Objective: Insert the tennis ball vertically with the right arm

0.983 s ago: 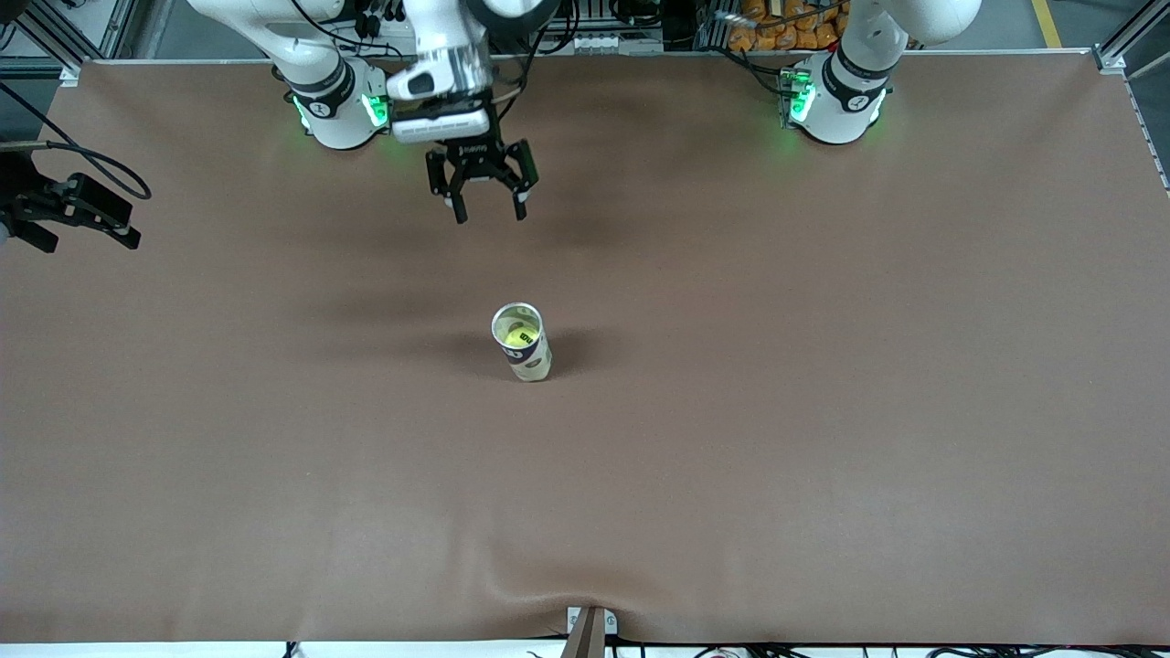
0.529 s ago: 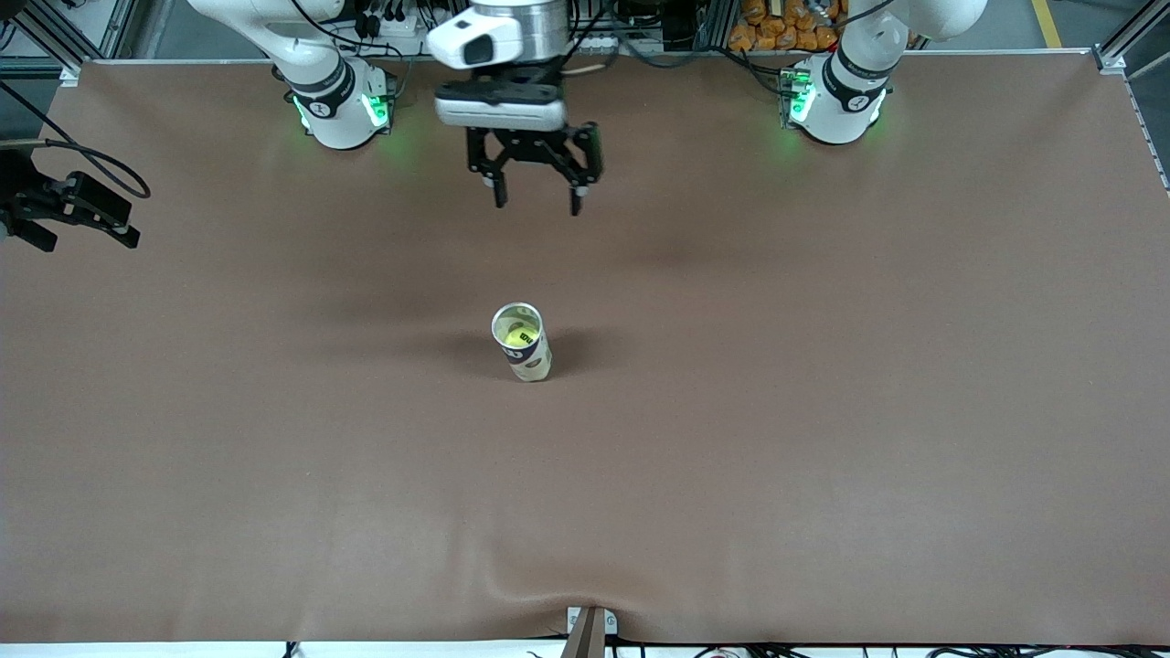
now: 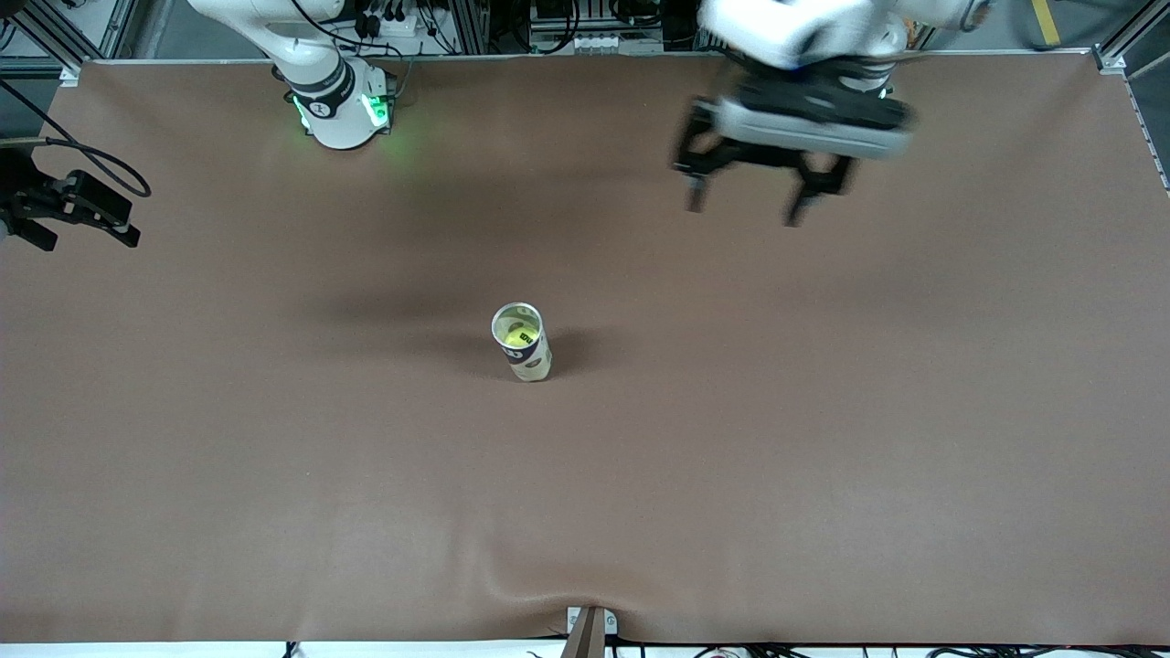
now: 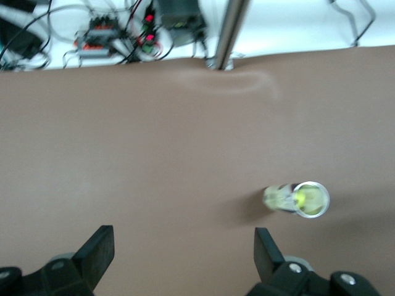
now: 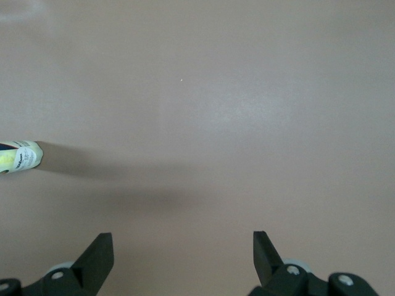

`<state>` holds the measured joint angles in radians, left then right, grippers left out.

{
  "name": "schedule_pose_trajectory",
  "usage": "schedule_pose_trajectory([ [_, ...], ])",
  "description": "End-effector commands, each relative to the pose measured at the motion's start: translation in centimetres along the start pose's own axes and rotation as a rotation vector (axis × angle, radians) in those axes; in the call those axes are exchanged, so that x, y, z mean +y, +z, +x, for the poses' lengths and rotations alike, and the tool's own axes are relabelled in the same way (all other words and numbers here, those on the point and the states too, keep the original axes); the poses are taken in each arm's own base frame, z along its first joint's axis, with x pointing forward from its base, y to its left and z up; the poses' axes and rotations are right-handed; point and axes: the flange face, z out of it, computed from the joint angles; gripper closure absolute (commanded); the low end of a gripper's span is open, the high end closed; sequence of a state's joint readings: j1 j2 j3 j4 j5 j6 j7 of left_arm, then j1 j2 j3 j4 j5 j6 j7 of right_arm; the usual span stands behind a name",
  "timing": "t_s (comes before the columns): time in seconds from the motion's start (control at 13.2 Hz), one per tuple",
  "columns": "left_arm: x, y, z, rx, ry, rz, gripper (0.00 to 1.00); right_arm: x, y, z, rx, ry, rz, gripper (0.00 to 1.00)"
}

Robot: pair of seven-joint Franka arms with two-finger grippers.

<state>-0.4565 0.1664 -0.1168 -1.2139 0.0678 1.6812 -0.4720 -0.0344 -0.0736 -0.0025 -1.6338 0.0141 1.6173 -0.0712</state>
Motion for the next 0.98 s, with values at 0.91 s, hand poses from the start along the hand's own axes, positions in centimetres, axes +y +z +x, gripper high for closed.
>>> schedule_pose_trajectory([
  [0.91,-31.6,7.2,-2.0,-0.336,-0.192,0.019,0.0,0.1,-0.5,-0.6,0.005,-0.004,0.012,0.0],
])
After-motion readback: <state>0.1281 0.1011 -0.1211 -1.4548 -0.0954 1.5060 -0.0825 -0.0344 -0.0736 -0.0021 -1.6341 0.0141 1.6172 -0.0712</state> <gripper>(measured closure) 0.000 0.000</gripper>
